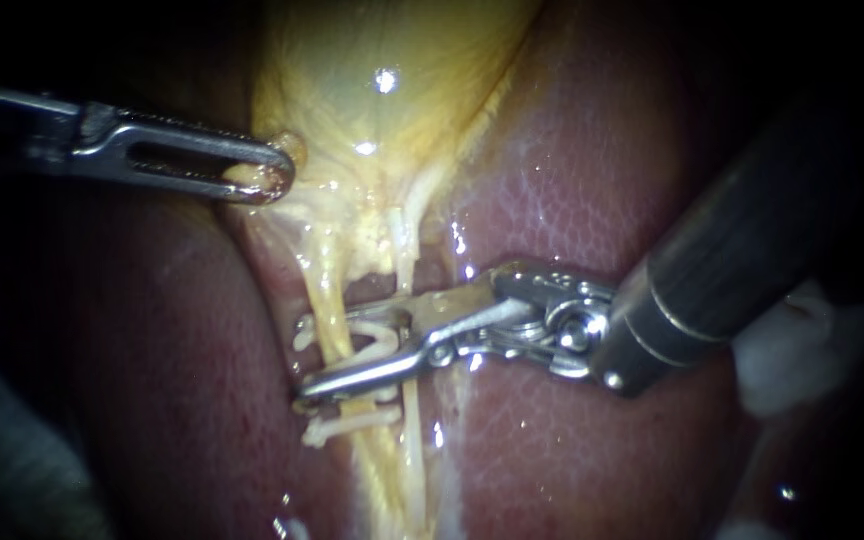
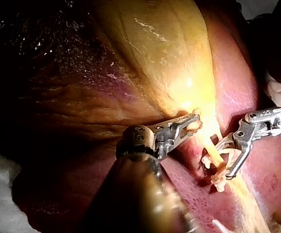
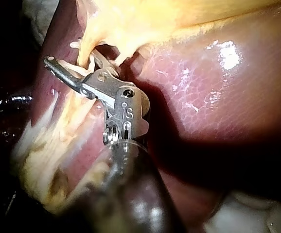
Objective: Clipping third clip left tube
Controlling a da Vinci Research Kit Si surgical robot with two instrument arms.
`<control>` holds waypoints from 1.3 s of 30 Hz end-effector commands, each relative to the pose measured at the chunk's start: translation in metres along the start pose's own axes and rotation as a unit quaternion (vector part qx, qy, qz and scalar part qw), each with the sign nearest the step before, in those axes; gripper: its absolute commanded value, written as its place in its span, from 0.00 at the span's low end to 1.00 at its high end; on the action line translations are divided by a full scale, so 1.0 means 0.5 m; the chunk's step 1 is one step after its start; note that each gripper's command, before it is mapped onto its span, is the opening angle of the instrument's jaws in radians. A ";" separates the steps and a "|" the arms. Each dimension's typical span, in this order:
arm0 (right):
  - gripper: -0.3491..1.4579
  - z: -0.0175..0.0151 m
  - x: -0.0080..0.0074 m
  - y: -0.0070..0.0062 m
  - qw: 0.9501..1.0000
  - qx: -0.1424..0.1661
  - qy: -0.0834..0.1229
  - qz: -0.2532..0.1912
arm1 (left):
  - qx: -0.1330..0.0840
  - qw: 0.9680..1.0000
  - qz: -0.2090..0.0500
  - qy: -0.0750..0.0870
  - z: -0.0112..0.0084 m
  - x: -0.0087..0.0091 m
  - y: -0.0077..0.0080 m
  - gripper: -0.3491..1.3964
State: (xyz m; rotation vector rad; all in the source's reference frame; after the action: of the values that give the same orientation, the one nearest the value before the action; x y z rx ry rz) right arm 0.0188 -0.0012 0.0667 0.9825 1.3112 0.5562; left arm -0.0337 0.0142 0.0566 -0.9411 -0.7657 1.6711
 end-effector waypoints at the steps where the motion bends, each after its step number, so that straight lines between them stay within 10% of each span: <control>1: 0.47 0.0002 0.0002 0.0000 1.000 0.000 0.001 -0.001 | 0.000 1.000 0.000 0.000 0.0000 0.0000 0.0000 0.00; 27: 0.46 -0.0010 0.0109 -0.0041 0.999 0.023 0.045 -0.001 | 0.000 1.000 0.000 0.000 0.0003 0.0001 -0.0001 0.00; 39: 0.25 -0.0019 0.0124 -0.0077 0.999 0.028 0.045 0.002 | 0.000 1.000 0.000 0.000 0.0004 0.0001 -0.0002 0.00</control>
State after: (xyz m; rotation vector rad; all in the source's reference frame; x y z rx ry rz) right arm 0.0185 0.0021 0.0601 1.0173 1.4125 0.5741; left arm -0.0339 0.0143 0.0567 -0.9410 -0.7654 1.6711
